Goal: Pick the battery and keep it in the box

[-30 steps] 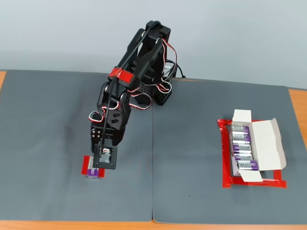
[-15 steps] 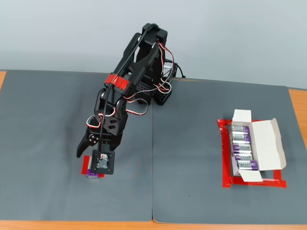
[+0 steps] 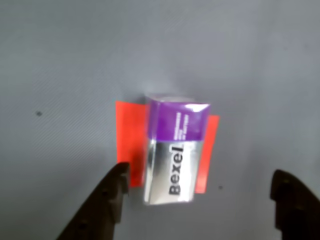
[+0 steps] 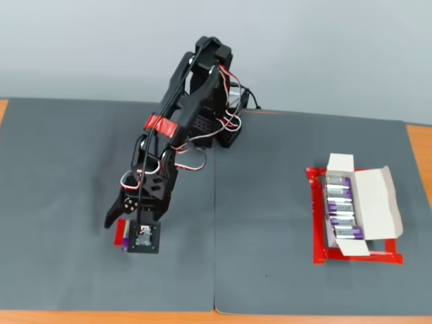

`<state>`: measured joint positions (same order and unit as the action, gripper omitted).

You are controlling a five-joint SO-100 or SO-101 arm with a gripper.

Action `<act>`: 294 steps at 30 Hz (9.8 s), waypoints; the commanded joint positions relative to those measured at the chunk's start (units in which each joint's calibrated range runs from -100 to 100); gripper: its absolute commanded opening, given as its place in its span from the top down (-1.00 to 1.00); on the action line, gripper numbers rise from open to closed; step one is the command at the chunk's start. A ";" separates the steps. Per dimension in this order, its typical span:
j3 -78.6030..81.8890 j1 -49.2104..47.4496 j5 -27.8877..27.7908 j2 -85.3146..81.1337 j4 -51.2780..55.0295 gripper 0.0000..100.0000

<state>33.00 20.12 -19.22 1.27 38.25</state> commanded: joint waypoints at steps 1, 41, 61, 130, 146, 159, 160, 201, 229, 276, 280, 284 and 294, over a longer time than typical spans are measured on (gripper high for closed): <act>-3.02 -0.01 -0.08 0.55 -1.79 0.36; -1.39 0.51 -0.14 4.02 -4.31 0.37; -1.39 0.51 -0.14 4.02 -4.57 0.38; -1.39 -0.68 5.91 -0.98 -4.13 0.86; -2.29 -7.17 8.04 -16.32 -4.13 0.86; -2.93 -21.35 8.04 -22.60 -4.13 0.86; -3.47 -22.77 8.04 -22.60 -3.87 0.86; -13.15 -66.93 8.10 -13.95 8.45 0.86; -13.24 -71.55 8.15 -4.45 2.29 0.86; -13.15 -65.29 14.40 -26.07 11.75 0.91; -12.88 -59.84 15.29 -31.16 13.31 0.91; -12.24 -52.90 15.23 -37.09 13.84 0.92; -11.97 -38.21 15.23 -45.74 20.87 0.91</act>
<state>23.66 -22.11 -4.18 -41.29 58.37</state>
